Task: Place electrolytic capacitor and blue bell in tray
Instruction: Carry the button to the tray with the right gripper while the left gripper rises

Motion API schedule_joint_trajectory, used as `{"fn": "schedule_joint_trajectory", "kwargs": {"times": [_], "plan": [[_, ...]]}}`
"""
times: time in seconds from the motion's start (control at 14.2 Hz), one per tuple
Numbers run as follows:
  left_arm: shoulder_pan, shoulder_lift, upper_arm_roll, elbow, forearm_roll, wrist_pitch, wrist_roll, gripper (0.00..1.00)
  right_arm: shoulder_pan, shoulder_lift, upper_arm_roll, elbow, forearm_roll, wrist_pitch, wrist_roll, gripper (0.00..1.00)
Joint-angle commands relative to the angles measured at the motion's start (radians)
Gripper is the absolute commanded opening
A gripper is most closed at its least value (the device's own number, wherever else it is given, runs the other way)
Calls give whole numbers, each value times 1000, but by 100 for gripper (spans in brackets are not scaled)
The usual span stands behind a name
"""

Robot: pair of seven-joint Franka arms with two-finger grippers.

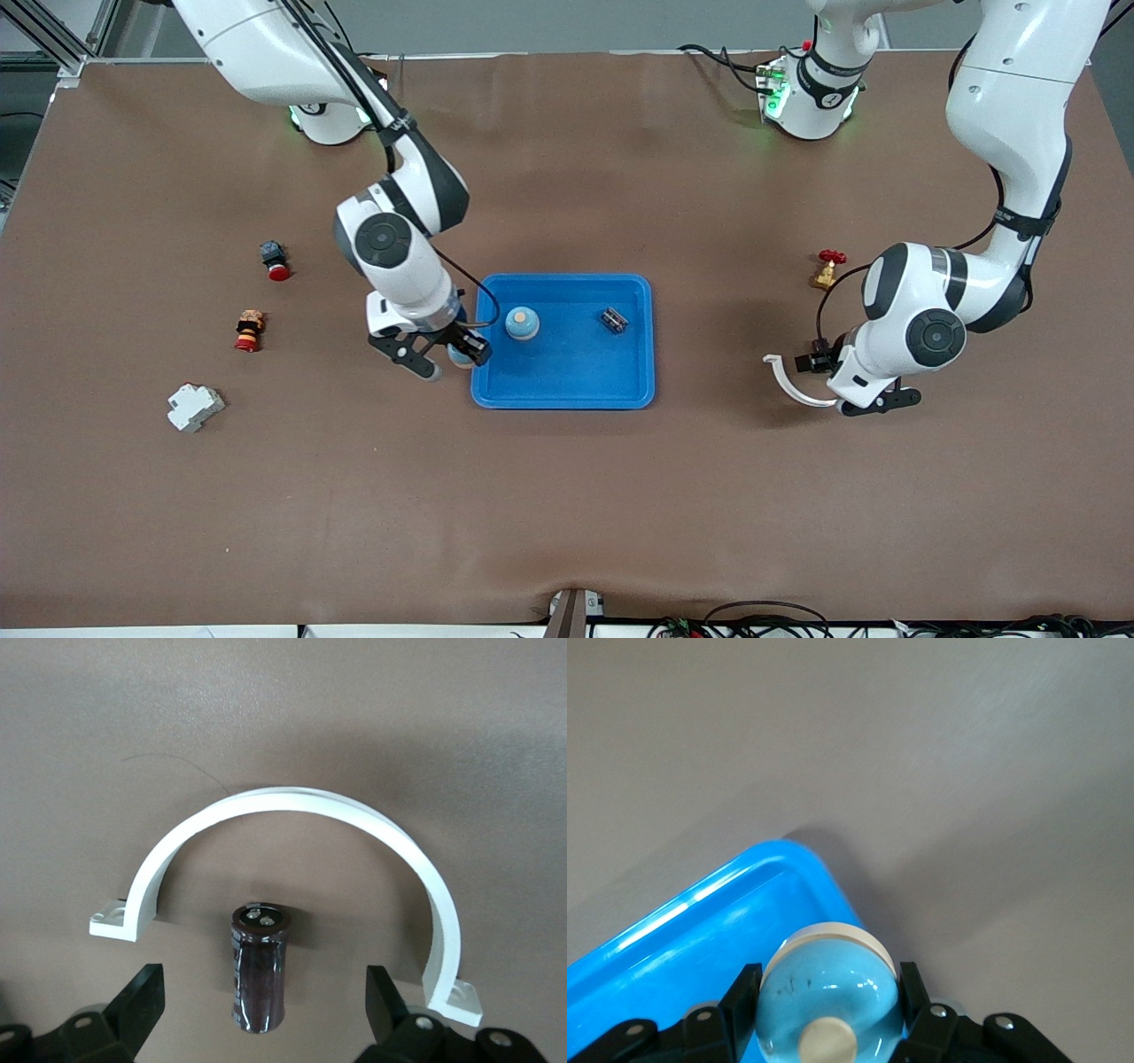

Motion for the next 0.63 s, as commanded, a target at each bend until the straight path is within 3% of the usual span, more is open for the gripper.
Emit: {"fn": "schedule_joint_trajectory", "kwargs": {"times": [0.0, 0.56], "plan": [[6, 13, -4, -7, 24, 12, -27, 100, 50, 116, -12, 128, -17, -25, 87, 0], [6, 44, -4, -13, 16, 10, -28, 100, 122, 223, -40, 229, -72, -57, 191, 0]]}}
